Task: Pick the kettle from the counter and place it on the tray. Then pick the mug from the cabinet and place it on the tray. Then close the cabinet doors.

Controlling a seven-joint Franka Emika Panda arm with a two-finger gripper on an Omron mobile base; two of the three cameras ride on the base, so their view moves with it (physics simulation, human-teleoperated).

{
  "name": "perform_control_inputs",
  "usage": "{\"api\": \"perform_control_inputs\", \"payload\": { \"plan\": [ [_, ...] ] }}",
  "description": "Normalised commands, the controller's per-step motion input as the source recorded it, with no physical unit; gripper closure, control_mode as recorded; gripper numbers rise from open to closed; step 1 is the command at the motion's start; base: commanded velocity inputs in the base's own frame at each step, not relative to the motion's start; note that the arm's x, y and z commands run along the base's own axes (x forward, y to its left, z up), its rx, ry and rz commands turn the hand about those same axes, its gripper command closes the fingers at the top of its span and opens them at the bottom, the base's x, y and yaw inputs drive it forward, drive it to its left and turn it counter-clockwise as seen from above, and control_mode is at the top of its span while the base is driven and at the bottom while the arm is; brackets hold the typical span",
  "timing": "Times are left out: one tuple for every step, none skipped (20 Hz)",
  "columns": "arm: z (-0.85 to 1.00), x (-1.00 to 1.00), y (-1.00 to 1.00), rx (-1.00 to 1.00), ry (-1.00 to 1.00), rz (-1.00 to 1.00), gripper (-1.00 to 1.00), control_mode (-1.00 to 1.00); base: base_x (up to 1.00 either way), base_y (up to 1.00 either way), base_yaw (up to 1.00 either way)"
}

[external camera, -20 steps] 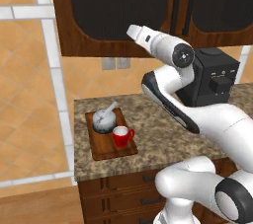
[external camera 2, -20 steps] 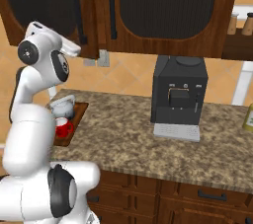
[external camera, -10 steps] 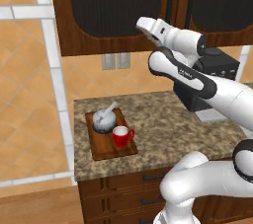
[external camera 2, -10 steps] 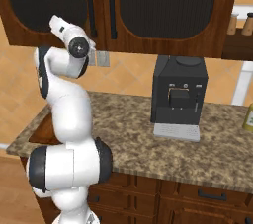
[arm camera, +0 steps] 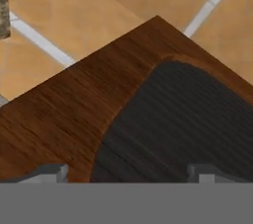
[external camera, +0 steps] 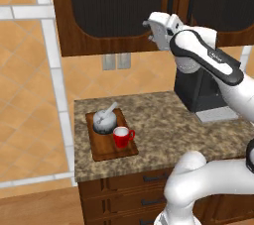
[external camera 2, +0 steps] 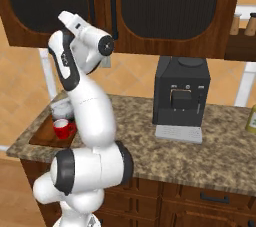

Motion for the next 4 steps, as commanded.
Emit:
{"api": "perform_control_inputs", "payload": {
  "plan": [
    [0.00,0.39,0.00,0.02,0.00,0.10,-1.00,-1.00,0.00,0.00,0.00],
    [0.00,0.36,0.00,0.00,0.00,0.06,-1.00,-1.00,0.00,0.00,0.00],
    [0.00,0.34,0.00,0.00,0.00,0.04,-1.00,-1.00,0.00,0.00,0.00],
    [0.00,0.33,0.00,0.00,0.00,0.02,-1.00,-1.00,0.00,0.00,0.00]
  ]
}}
